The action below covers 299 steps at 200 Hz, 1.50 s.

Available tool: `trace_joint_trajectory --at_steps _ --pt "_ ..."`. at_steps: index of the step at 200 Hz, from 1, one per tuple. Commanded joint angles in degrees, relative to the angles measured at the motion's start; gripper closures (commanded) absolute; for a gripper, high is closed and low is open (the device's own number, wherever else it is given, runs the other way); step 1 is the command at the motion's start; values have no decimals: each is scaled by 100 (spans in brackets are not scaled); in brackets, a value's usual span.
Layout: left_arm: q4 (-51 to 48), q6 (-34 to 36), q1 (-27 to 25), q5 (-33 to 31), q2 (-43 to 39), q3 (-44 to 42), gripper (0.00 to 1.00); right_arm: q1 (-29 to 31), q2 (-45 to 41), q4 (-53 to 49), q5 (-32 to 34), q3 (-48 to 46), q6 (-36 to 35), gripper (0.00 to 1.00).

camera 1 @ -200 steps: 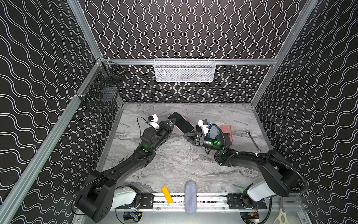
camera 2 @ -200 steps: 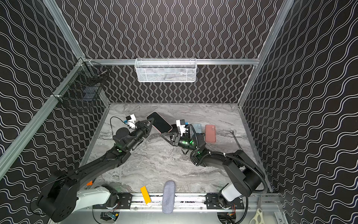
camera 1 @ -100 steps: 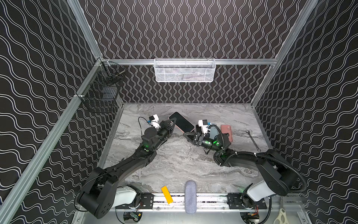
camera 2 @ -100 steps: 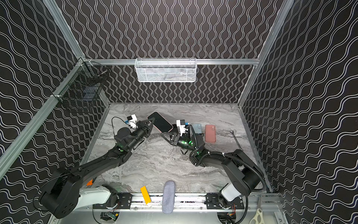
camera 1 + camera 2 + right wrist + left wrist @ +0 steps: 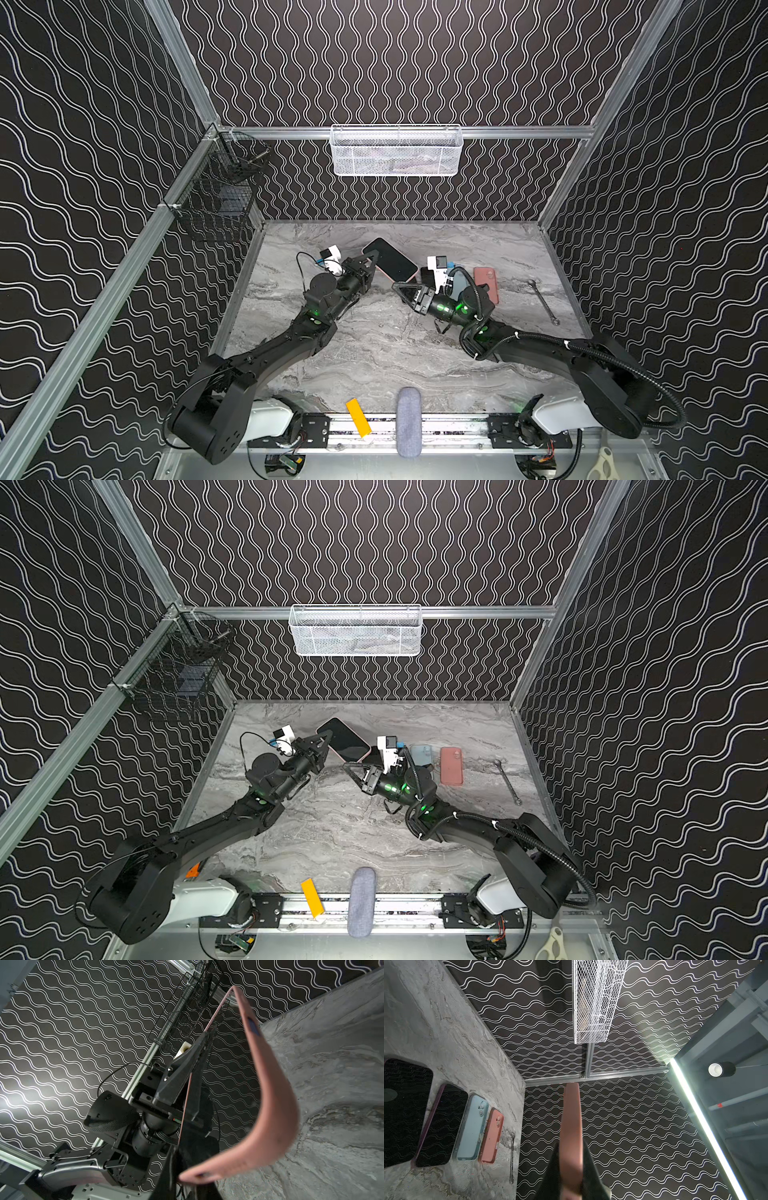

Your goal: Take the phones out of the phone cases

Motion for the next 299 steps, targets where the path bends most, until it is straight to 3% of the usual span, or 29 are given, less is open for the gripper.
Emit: trace_joint_trajectory --at_steps 1,61,137,197,261,299 --pt "255 -296 -34 146 24 71 100 71 -23 -307 491 -134 -833 95" --pt "258 -573 -71 367 -96 246 100 300 89 150 1353 -613 -1628 93" --pt "258 -709 -162 419 -250 365 100 423 130 407 1841 -920 -1868 90" --pt "249 -385 -181 535 -225 365 100 425 92 629 1708 -1034 -1878 82" --pt "205 341 -124 764 -37 337 100 33 -756 -367 401 -871 -1923 67" --pt "25 1045 259 1563 253 685 100 -562 -1297 -1289 -795 -737 -2137 52"
